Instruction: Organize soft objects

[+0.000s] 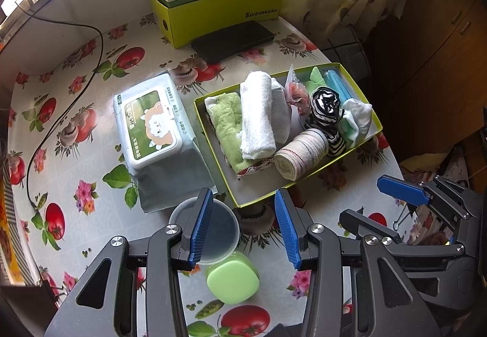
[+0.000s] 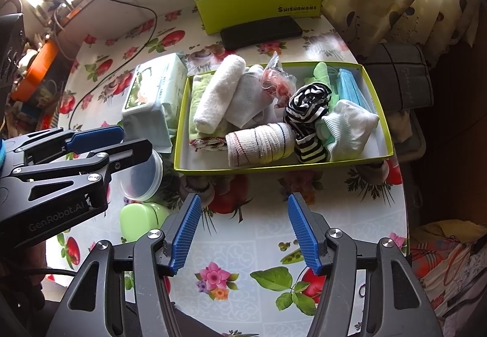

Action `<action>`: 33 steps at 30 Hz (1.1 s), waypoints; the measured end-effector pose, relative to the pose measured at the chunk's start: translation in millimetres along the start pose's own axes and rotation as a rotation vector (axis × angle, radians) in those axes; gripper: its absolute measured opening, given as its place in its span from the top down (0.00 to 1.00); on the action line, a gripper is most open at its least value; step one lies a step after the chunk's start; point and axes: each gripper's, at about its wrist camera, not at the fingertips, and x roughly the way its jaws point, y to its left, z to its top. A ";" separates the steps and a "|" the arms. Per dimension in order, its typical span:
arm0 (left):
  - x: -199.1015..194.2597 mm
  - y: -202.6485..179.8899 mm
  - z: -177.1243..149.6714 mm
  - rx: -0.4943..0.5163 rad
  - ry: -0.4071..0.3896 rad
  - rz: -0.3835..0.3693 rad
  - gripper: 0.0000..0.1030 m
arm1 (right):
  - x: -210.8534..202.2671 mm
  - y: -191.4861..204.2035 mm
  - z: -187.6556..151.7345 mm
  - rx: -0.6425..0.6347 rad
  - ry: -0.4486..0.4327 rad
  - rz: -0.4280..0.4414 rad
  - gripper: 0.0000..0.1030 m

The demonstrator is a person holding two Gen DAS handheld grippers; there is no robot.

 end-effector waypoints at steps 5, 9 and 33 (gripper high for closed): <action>0.2 0.0 -0.3 0.000 0.000 0.000 0.58 | 0.9 0.3 -1.4 -0.002 -0.001 0.002 0.42; 0.5 0.3 -0.7 0.001 0.002 0.000 0.58 | 0.6 1.1 -1.0 0.000 0.000 0.001 0.41; 4.9 -0.6 -3.7 0.003 0.015 -0.003 0.58 | 1.4 -1.5 0.5 0.001 0.001 0.006 0.41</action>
